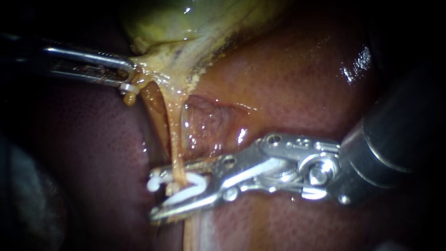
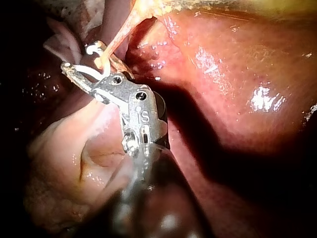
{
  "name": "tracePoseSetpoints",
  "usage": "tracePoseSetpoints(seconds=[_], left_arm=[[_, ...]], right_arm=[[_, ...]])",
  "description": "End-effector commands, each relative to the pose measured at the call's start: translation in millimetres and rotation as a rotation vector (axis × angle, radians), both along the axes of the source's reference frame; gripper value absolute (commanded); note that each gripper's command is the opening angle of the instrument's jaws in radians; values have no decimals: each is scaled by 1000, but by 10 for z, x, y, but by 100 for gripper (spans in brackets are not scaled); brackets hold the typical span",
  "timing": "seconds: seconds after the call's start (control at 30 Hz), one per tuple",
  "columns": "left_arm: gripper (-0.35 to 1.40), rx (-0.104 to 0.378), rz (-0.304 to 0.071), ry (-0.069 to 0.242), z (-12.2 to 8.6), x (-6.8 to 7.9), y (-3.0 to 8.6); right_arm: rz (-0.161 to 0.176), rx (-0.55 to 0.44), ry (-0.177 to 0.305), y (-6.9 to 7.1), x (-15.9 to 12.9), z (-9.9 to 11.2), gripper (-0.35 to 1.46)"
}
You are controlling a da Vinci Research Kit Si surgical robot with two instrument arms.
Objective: Clipping first clip right tube
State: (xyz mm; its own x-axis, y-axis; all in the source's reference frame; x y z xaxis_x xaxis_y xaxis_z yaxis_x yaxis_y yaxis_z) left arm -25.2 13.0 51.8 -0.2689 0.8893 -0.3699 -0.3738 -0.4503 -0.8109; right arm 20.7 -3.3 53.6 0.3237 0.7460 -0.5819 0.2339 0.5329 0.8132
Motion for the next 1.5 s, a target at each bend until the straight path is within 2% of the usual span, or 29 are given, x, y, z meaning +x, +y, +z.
tracePoseSetpoints(seconds=[0.03,0.3,0.67,1.1,1.23,1.4,1.5], left_arm=[[-35,0,0,0,-1,0,0],[-35,0,0,0,-1,1,-1],[-35,0,0,0,-1,1,0],[-35,0,1,-1,-1,1,0],[-35,0,1,-1,-1,1,0],[-35,0,1,-1,-1,1,0],[-35,0,1,-1,-1,1,0]], right_arm=[[1,0,1,0,-2,0,44],[0,20,6,-3,-1,-4,40],[-2,62,-9,0,-2,7,26],[-3,83,-10,-2,-2,10,-11],[-22,83,-4,-3,-2,14,-35],[-67,83,13,-1,-4,19,-35],[-75,74,-7,-1,-5,18,-35]])
